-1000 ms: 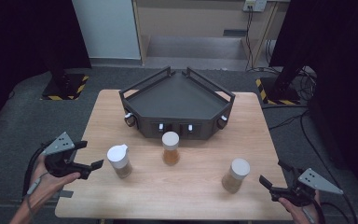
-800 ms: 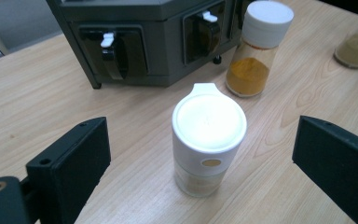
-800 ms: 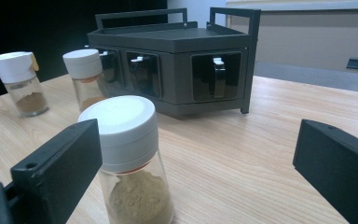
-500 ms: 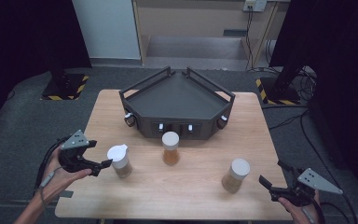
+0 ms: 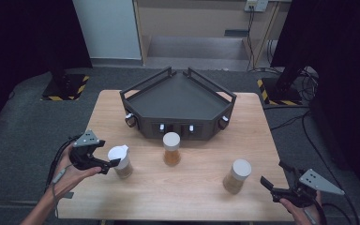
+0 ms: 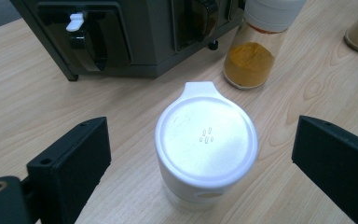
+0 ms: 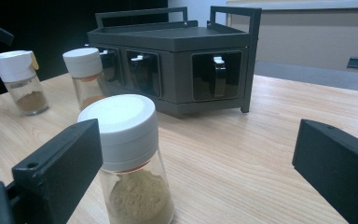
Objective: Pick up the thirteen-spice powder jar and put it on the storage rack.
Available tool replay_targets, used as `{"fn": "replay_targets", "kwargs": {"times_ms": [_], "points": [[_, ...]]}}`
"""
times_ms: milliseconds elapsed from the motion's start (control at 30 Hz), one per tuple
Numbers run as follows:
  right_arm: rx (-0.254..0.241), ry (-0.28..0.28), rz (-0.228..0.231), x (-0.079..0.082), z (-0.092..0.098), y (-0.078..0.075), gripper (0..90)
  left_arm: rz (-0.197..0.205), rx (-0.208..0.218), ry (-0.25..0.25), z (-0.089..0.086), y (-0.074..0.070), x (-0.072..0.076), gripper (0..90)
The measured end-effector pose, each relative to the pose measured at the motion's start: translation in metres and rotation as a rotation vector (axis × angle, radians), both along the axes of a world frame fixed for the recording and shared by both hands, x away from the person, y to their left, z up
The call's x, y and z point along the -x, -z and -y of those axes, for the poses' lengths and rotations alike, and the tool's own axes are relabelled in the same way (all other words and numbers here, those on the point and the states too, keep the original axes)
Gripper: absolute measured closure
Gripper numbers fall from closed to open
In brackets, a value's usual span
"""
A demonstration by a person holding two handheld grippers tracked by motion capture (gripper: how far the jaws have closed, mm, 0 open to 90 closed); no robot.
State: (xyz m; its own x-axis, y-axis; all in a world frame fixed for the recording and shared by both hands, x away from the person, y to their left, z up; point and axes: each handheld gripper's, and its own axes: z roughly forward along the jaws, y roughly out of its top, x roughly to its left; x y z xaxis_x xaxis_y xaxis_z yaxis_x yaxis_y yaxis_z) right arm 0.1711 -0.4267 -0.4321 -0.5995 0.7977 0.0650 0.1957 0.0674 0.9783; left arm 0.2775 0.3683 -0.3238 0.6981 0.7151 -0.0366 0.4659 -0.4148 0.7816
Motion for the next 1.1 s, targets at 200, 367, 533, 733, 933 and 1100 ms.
{"fn": "replay_targets", "kwargs": {"times_ms": [200, 367, 533, 733, 933, 1100], "points": [[0.001, 0.001, -0.001, 0.0, 0.0, 0.0, 2.0, -0.009, -0.003, 0.005, 0.005, 0.004, -0.003, 3.8], [0.003, 0.0, -0.002, 0.0, 0.0, 0.0, 2.1, -0.02, -0.012, 0.007, 0.009, 0.01, -0.007, 4.1], [0.002, 0.001, -0.003, 0.0, 0.0, 0.0, 2.1, -0.026, -0.02, 0.006, 0.013, 0.015, -0.01, 4.7], [0.005, 0.0, -0.005, -0.001, 0.0, 0.0, 2.3, -0.039, -0.009, -0.001, 0.013, 0.02, -0.014, 5.6], [0.006, 0.0, -0.006, -0.001, 0.0, 0.0, 2.5, -0.035, -0.009, 0.001, 0.014, 0.024, -0.015, 9.0], [0.006, 0.001, -0.007, -0.001, 0.0, 0.0, 2.7, -0.042, -0.009, 0.006, 0.015, 0.03, -0.018, 13.4]]}}
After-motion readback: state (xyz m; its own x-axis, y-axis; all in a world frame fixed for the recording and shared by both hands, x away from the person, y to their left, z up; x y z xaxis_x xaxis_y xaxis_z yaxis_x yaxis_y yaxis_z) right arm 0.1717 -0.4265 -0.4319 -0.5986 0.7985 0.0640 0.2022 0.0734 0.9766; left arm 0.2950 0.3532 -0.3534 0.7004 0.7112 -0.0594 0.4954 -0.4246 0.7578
